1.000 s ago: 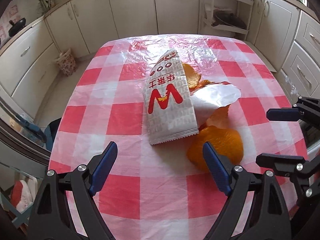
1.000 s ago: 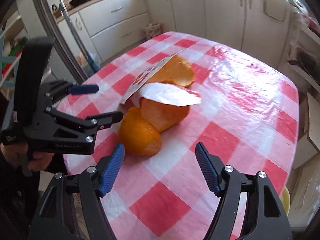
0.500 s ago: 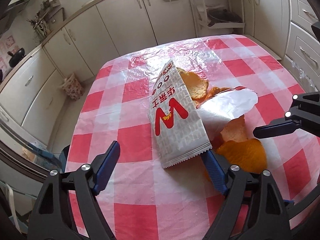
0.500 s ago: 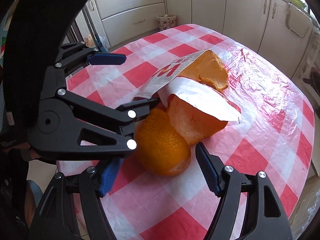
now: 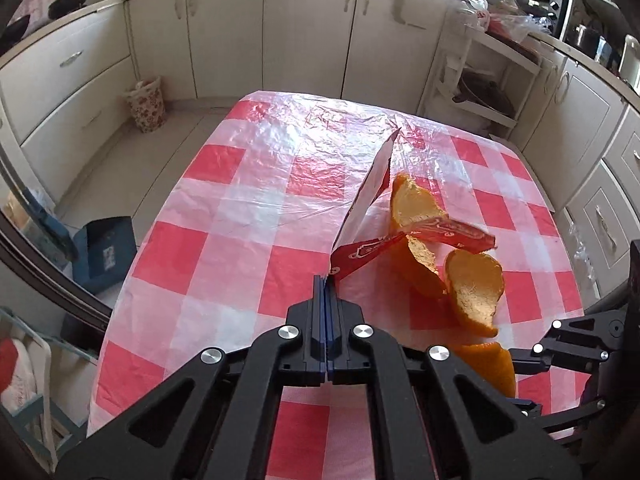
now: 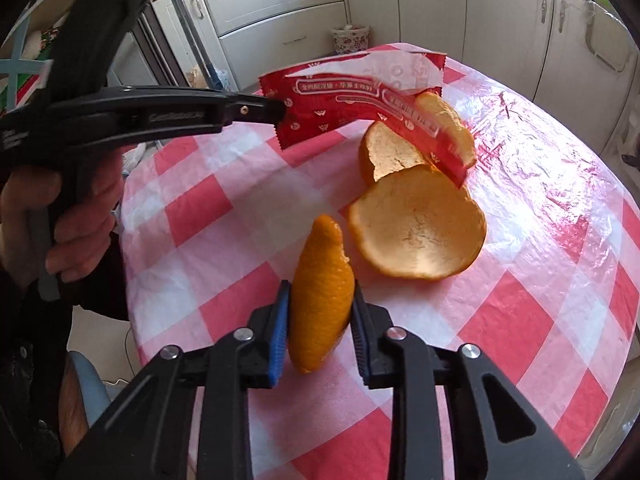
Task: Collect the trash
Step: 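Grasp the orange with the right gripper while the left gripper grasps the red-printed wrapper, then drop the orange from the right gripper while the left gripper drops the wrapper into the bucket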
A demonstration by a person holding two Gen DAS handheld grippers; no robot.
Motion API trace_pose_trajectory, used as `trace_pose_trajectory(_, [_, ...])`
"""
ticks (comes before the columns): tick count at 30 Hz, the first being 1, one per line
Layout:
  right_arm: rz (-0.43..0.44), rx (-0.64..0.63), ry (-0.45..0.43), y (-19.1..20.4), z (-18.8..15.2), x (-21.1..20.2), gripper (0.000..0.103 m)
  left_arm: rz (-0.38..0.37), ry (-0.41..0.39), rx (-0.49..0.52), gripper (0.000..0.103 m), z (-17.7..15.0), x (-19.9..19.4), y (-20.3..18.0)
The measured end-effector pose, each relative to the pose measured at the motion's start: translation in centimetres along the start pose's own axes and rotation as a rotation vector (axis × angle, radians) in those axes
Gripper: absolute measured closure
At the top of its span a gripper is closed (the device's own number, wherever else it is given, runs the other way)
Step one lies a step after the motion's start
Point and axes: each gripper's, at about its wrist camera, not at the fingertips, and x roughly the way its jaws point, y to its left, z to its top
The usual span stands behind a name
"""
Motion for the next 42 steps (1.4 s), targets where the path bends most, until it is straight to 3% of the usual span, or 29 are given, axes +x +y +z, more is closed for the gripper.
trace_pose_trajectory(6, [0.057,0.001,-0.053,0.3,-0.5,-2.9,0.078,-0.078,0.003,-0.074,0.102,-0.1,-1.2,1.5])
trace_pose_trajectory(16, [0.063,0.130,-0.176,-1.6,-1.7,-7.4,0.081,-0.097,-0.029,-0.106,0.102,-1.0,-5.7,2.7])
trace_pose_trajectory(27, [0.002,0.315,-0.329,-5.1,-4.0,-13.2,0.081,-0.152,-0.077,-0.025,0.102,-3.0,-11.3,0.8])
trace_pose_trajectory(36, [-0.145,0.539,-0.353,-10.8,-9.7,-16.7,0.081,-0.261,-0.075,0.093,0.102,-4.1,-13.7,-6.2])
trace_pose_trajectory(42, [-0.239,0.723,-0.270,-15.8,-14.8,-16.5,0.081,-0.370,-0.041,0.202,0.102,-4.6,-13.2,-14.5])
